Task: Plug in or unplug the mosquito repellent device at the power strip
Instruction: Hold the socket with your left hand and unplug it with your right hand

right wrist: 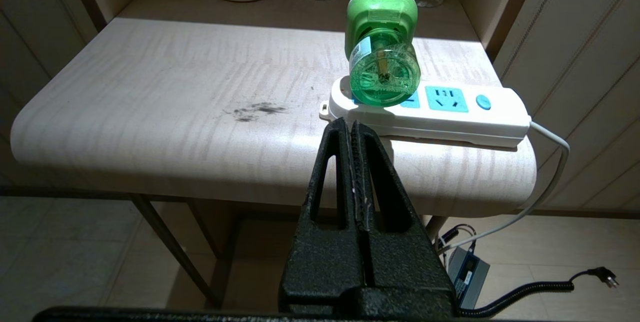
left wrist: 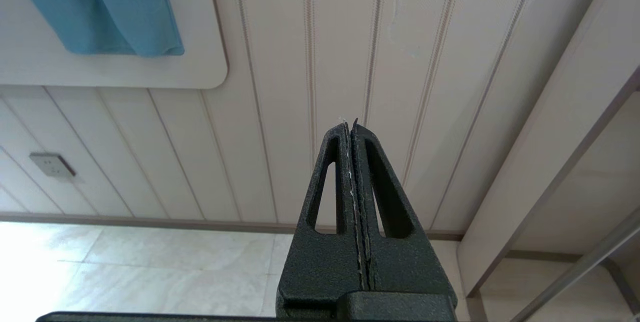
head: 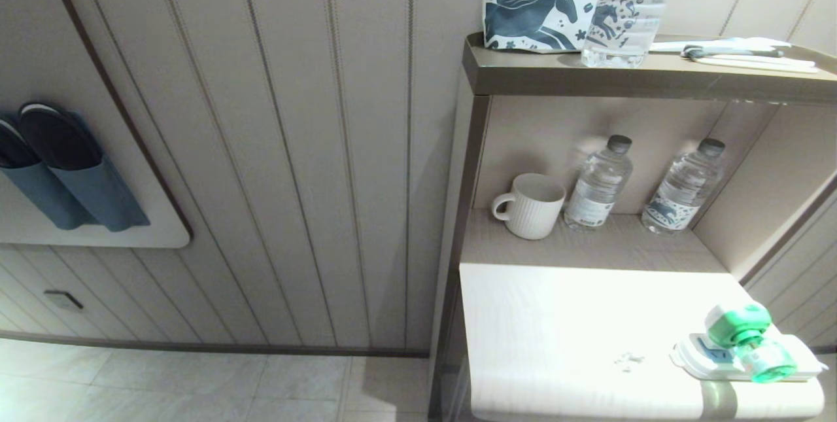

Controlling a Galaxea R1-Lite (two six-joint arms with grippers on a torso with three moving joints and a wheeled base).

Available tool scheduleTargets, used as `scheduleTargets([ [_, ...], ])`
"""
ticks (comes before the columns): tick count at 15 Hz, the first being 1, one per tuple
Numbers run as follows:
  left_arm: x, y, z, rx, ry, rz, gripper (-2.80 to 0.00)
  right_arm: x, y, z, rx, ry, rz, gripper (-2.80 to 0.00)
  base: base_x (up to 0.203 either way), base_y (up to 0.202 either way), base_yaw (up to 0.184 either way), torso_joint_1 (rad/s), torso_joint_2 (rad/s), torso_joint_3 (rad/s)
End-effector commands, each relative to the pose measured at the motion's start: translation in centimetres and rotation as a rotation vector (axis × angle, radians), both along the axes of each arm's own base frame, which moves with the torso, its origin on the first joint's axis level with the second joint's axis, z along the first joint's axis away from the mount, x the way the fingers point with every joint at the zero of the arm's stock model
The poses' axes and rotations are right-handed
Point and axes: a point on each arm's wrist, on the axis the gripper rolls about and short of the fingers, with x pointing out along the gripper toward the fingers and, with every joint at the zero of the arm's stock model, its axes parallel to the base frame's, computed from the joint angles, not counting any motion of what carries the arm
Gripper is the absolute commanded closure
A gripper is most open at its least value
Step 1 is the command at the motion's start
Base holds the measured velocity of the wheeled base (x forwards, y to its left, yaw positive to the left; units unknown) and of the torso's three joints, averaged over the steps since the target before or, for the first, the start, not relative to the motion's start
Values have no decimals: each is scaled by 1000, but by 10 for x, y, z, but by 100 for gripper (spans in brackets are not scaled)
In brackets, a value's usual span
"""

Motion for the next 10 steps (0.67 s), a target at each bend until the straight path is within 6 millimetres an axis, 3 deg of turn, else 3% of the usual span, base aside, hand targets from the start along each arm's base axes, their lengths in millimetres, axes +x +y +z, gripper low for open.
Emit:
scheduleTargets([
  [1,0,0,0,3,5,0,0,-1,0,4,-2,8,2,0,0,0,0,0,0,0],
  [2,0,0,0,3,5,0,0,-4,0,13,-1,2,6,0,0,0,0,0,0,0],
  [5,0,0,0,3,5,0,0,-26,1,72,0,-62,24,0,0,0,0,0,0,0],
  [10,0,0,0,3,5,0,0,4,1,142,5,85,34,0,0,0,0,0,0,0],
])
